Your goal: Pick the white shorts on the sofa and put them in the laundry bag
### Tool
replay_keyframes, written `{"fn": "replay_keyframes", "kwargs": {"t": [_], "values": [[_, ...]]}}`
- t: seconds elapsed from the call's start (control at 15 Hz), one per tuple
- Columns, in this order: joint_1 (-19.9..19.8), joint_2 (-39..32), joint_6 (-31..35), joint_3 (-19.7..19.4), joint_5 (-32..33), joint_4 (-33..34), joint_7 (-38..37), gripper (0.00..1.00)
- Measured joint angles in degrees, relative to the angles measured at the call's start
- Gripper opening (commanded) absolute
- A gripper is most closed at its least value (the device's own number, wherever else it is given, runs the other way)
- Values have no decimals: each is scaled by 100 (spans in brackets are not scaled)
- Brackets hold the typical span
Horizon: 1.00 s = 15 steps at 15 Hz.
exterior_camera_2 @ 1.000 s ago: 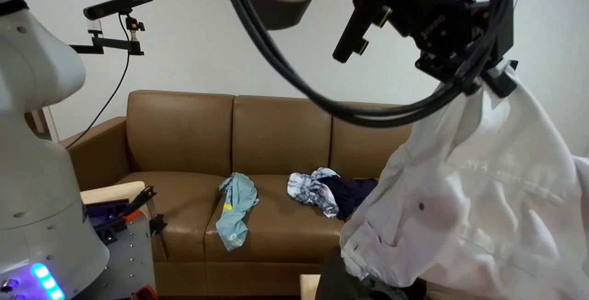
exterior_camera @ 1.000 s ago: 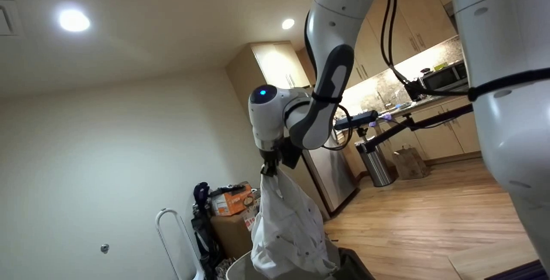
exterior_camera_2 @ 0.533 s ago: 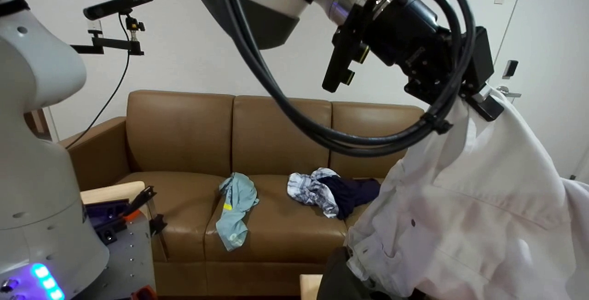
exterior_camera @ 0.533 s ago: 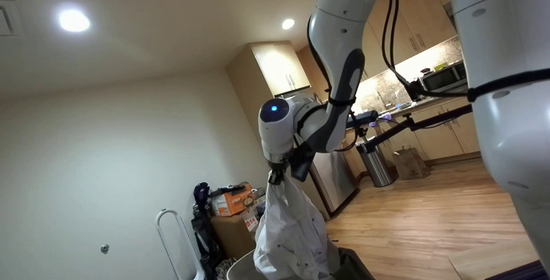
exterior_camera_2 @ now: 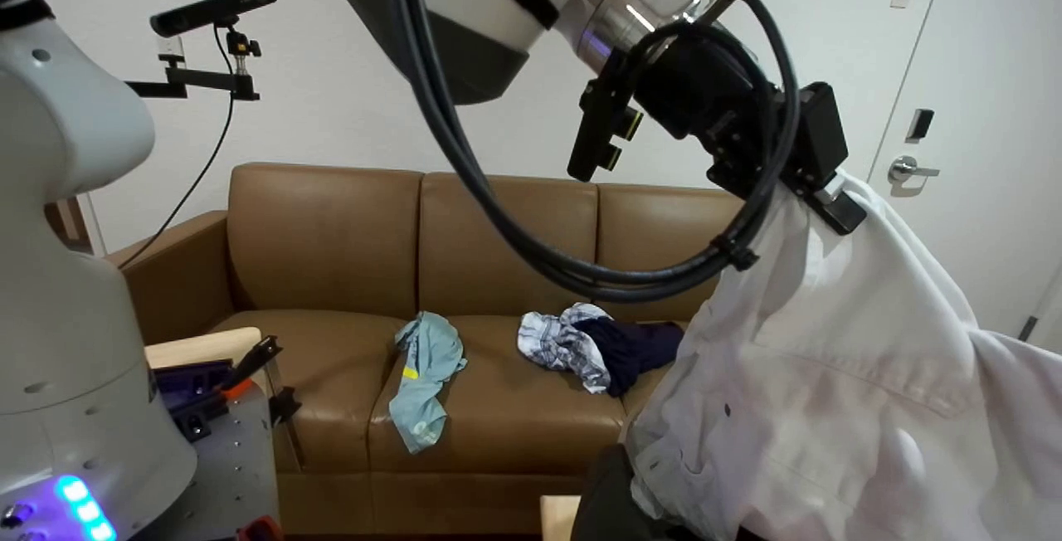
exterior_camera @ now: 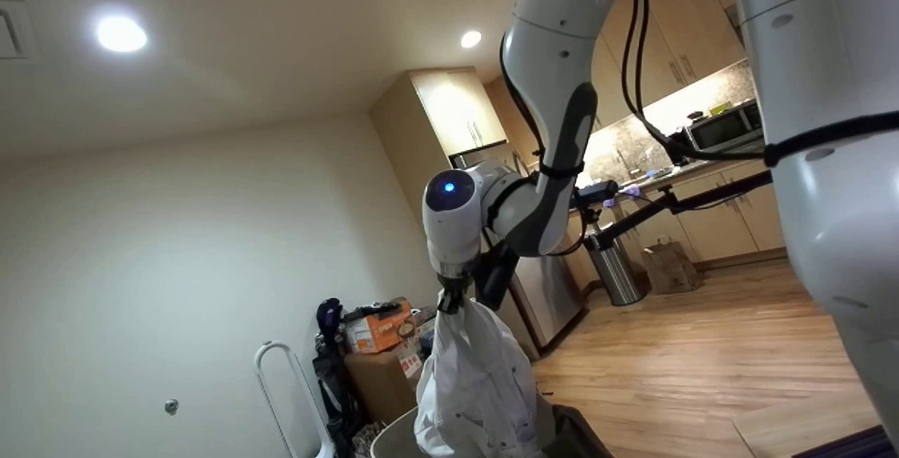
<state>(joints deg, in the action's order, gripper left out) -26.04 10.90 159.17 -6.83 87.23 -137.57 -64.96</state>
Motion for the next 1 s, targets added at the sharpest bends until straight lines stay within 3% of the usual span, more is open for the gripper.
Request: {"fn": "replay_keyframes", "kwargs": {"t": [0.33, 0.53, 0.73, 0.87, 1.0], "values": [[242, -250, 428, -259, -1671, -615, 665, 2], [298, -951, 884, -352, -2646, -753, 1000, 2], [275, -1876, 1915, -342, -3918, -732, 1933, 2], [217, -2502, 2843, -177, -4645, -728, 2549, 2], [-287, -3039, 3520, 482, -4704, -667, 2696, 2]]}}
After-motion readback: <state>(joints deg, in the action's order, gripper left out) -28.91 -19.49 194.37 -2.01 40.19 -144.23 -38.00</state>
